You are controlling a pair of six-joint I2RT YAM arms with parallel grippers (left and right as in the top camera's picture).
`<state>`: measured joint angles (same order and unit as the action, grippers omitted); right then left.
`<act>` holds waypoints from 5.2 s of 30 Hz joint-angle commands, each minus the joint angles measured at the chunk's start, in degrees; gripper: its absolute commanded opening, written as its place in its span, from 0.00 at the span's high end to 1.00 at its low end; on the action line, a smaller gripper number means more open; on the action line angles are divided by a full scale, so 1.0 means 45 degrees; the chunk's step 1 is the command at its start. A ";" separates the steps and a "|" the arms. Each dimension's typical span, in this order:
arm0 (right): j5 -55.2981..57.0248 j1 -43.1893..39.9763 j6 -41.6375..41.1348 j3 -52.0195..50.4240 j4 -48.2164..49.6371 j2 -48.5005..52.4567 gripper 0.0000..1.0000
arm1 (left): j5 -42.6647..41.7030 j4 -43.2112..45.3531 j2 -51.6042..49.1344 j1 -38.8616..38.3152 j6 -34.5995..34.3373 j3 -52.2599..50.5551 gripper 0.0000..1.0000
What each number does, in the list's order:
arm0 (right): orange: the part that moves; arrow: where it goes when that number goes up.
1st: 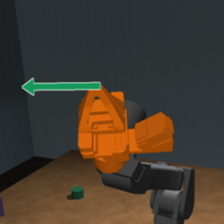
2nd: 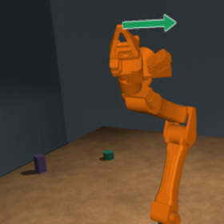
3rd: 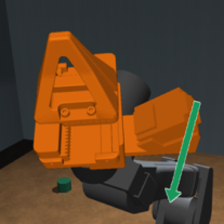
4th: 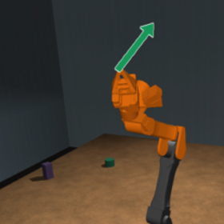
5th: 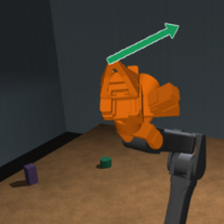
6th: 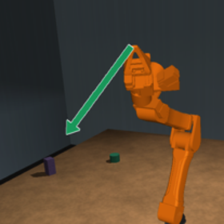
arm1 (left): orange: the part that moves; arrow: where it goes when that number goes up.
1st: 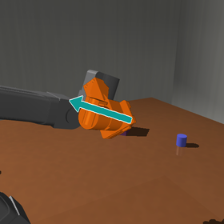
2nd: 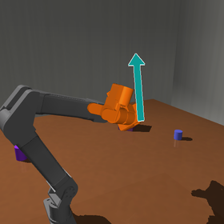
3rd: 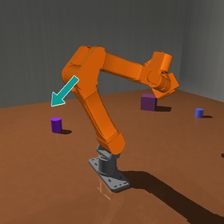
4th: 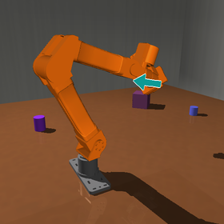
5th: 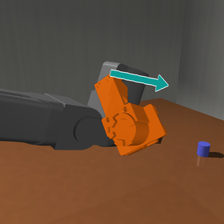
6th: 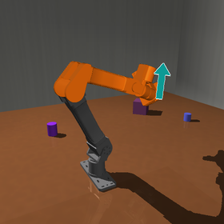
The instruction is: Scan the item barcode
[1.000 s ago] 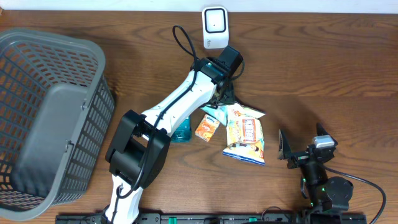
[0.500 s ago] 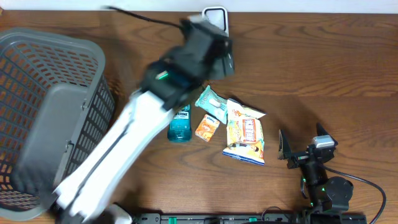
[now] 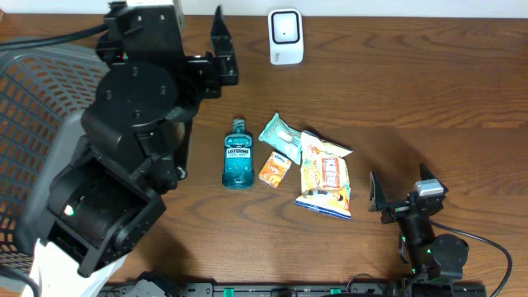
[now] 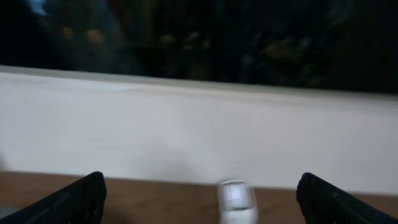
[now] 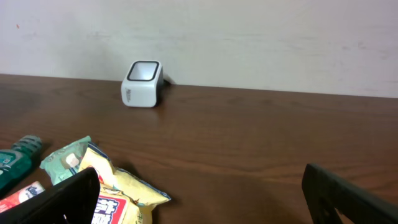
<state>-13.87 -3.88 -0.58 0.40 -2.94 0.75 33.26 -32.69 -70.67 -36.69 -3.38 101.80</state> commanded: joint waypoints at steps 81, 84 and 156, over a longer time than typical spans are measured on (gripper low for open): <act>0.0058 0.0049 0.0146 -0.0019 -0.0058 0.0000 0.01 | -0.7898 0.2346 1.5635 0.7490 0.1030 -0.8131 0.02; 0.0058 0.0049 0.0146 -0.0019 -0.0058 0.0000 0.01 | -0.6975 0.3259 1.5484 0.7490 0.1030 -0.8131 0.02; -0.7048 0.0049 -0.9287 0.1258 -0.0811 0.0238 0.06 | -0.6917 0.9277 1.5669 0.7645 -0.6275 -2.0842 0.02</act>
<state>-45.21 -3.88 -45.67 1.87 -5.08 1.17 2.07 10.52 -0.71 -2.66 -31.38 10.41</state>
